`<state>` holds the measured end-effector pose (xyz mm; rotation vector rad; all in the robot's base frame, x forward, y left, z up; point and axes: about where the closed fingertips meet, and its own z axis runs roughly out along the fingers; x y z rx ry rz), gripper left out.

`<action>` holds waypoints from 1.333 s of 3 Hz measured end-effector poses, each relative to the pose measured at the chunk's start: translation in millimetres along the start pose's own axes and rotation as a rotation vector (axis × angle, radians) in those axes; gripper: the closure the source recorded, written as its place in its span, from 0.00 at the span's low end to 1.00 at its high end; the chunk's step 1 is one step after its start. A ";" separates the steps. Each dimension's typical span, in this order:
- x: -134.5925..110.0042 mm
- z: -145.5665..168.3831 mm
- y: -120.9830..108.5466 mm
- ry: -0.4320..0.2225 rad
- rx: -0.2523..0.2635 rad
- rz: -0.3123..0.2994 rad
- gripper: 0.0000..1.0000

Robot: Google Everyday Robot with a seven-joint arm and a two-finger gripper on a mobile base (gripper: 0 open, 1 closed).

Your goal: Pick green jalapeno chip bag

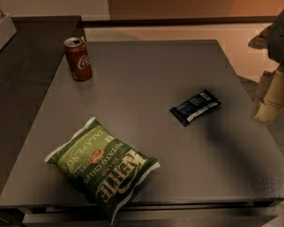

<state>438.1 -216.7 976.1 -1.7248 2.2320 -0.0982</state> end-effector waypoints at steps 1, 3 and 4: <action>-1.1 -0.8 0.2 -0.001 0.002 -0.002 0.00; -69.4 17.4 47.1 -0.044 -0.048 -0.100 0.00; -96.4 33.5 65.6 -0.055 -0.080 -0.096 0.00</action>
Offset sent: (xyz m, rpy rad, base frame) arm -0.0271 0.0728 -0.0060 0.0073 0.0107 0.1328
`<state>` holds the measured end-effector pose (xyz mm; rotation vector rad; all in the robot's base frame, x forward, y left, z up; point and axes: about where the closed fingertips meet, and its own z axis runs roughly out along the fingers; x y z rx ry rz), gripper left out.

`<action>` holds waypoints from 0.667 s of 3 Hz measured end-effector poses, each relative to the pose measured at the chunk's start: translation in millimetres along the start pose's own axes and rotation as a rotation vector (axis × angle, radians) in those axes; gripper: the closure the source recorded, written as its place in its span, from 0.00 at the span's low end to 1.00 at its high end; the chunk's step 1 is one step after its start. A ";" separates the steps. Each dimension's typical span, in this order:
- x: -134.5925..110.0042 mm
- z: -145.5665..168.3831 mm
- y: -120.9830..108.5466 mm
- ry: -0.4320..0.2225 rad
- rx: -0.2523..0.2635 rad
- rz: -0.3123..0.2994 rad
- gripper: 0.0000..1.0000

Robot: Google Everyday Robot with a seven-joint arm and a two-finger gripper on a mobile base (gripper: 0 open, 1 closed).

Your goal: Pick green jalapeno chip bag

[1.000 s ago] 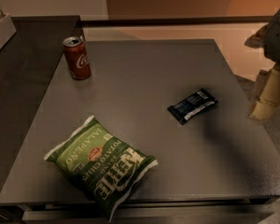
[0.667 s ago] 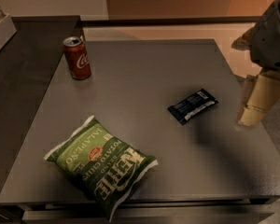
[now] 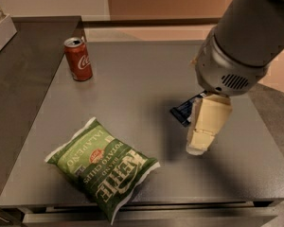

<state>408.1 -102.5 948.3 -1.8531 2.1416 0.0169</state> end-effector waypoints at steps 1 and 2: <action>-31.2 25.6 17.5 -0.010 -0.051 0.021 0.00; -54.3 47.3 31.0 -0.005 -0.081 0.060 0.00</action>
Offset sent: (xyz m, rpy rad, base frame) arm -0.0172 0.1013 -0.0717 0.0360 0.1695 -0.0883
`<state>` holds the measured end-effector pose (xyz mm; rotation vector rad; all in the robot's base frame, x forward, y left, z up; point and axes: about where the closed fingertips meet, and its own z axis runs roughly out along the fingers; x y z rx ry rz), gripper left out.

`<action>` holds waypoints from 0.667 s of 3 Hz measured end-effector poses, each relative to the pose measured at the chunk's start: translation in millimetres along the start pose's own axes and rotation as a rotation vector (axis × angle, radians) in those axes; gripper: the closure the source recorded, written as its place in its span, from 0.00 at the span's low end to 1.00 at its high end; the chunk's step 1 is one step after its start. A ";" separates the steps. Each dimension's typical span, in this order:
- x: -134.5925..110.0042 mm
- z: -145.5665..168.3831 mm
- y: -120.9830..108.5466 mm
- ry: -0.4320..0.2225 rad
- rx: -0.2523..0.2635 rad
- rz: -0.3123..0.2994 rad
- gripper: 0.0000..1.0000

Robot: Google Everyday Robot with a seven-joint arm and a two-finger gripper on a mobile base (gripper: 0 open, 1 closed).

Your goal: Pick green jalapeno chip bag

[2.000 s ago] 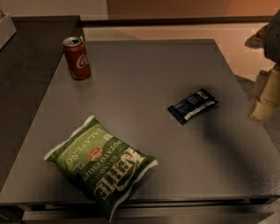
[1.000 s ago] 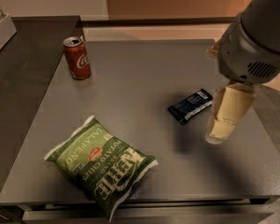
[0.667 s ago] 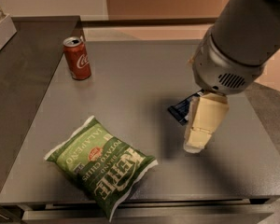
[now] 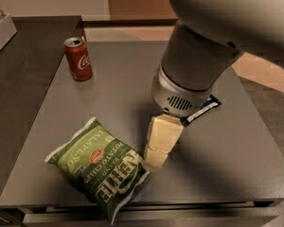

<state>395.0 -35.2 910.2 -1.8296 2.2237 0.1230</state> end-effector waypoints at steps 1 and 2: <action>-20.9 23.2 16.3 0.009 -0.044 0.027 0.00; -38.8 41.9 33.5 0.023 -0.092 0.030 0.00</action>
Offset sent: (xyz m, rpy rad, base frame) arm -0.0305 0.0809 -0.0611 -0.0101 0.1844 0.0002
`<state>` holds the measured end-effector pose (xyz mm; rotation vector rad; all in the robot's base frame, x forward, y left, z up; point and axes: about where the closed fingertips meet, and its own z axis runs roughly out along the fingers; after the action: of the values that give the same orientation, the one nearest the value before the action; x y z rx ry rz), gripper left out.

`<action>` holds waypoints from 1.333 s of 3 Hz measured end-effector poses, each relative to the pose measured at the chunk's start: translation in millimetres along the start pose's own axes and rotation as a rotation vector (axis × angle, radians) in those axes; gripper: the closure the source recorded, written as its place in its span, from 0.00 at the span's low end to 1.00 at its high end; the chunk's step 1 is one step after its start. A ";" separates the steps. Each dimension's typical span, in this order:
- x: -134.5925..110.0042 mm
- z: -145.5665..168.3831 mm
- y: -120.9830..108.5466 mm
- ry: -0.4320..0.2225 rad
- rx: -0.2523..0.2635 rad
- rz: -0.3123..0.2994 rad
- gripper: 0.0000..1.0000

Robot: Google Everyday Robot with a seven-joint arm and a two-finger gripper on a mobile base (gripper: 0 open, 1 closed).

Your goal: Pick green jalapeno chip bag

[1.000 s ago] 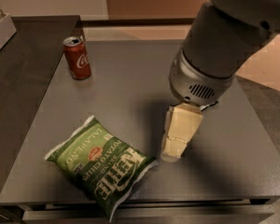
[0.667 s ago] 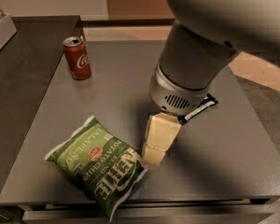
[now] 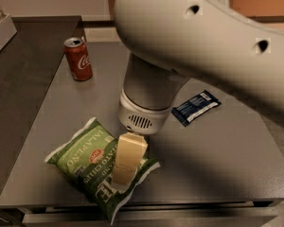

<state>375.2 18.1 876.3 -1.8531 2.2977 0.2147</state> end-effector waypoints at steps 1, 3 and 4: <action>-12.4 18.9 15.5 0.009 -0.046 -0.009 0.00; -32.3 42.6 31.7 0.015 -0.060 -0.025 0.00; -38.0 47.8 33.2 0.029 -0.049 -0.014 0.18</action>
Offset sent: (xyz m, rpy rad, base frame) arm -0.0271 0.0532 -0.0437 0.0060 0.0791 0.0558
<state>353.0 72.0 838.5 -1.9074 2.3178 0.2455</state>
